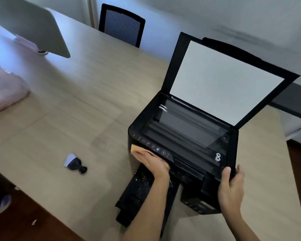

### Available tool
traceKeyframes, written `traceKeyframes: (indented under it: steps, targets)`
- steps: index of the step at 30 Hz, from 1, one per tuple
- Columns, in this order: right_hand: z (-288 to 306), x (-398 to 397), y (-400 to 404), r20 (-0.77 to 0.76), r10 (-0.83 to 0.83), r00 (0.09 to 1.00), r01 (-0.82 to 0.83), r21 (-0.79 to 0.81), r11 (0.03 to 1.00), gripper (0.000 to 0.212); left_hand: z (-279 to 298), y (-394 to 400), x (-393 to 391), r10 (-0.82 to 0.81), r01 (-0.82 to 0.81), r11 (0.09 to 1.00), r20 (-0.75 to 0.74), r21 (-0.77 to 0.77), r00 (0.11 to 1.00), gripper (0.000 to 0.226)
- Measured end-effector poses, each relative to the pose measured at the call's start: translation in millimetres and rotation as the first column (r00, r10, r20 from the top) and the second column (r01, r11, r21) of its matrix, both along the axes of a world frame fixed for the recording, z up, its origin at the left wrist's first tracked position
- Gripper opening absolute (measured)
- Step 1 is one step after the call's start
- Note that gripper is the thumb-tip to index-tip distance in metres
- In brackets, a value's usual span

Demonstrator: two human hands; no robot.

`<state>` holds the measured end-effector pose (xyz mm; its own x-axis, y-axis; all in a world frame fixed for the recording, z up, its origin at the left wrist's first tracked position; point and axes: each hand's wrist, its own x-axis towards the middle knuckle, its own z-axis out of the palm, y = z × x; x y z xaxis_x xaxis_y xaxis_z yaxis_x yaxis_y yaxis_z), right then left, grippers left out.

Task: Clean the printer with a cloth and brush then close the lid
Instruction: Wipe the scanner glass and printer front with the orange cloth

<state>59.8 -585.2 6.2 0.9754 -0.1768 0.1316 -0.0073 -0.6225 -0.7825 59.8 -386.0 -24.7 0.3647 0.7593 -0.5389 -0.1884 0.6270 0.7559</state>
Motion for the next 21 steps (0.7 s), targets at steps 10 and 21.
traceKeyframes:
  steps: [10,21]
  targets:
    - [-1,1,3,0.012,0.007,1.000,-0.007,0.024,1.000,0.074,-20,67,16,0.101,-0.122,0.904,0.073,0.411,0.992,0.068]
    - [3,-1,5,0.025,0.024,0.999,-0.025,0.041,0.999,0.071,-8,29,13,0.103,0.042,0.781,-0.195,0.623,0.975,0.064]
